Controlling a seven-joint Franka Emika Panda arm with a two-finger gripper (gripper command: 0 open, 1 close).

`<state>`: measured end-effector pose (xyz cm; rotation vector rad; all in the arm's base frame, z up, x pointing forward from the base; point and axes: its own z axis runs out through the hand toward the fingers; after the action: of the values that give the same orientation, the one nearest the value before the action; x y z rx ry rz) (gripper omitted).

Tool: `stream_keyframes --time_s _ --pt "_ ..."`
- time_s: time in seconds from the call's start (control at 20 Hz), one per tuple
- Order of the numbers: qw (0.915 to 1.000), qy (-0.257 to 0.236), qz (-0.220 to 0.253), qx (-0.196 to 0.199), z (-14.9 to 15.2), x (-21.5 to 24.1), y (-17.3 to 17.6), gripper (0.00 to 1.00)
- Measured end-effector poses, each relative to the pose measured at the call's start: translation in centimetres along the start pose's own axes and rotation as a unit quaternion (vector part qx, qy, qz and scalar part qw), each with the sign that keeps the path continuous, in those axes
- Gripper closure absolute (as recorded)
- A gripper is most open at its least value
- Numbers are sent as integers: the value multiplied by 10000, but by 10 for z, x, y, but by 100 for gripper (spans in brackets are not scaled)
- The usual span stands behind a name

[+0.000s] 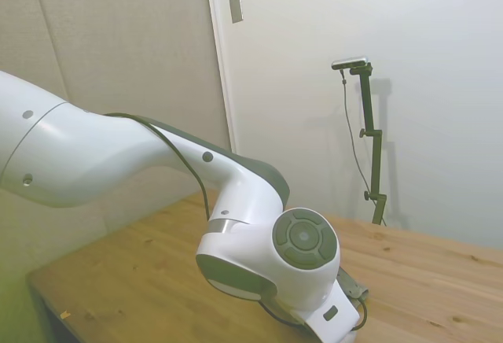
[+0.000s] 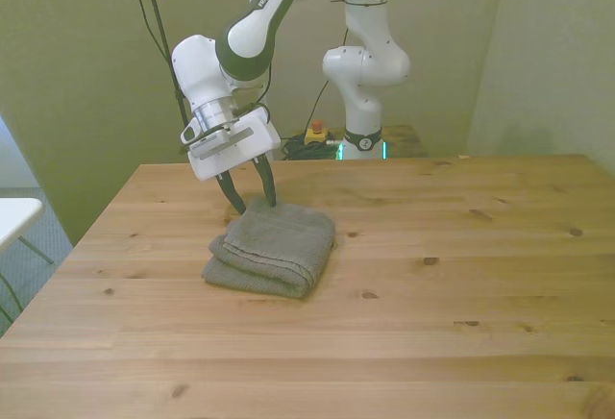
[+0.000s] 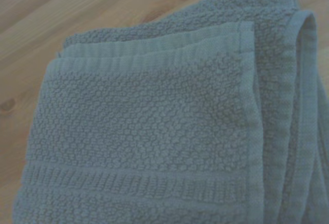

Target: Unfold the towel

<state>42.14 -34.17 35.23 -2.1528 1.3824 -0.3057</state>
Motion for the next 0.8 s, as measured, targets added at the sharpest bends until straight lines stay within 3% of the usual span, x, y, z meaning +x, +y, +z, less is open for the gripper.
stream_keyframes --time_s 0.8 --pt "10000 -17 -45 20 -2 1 0 100"
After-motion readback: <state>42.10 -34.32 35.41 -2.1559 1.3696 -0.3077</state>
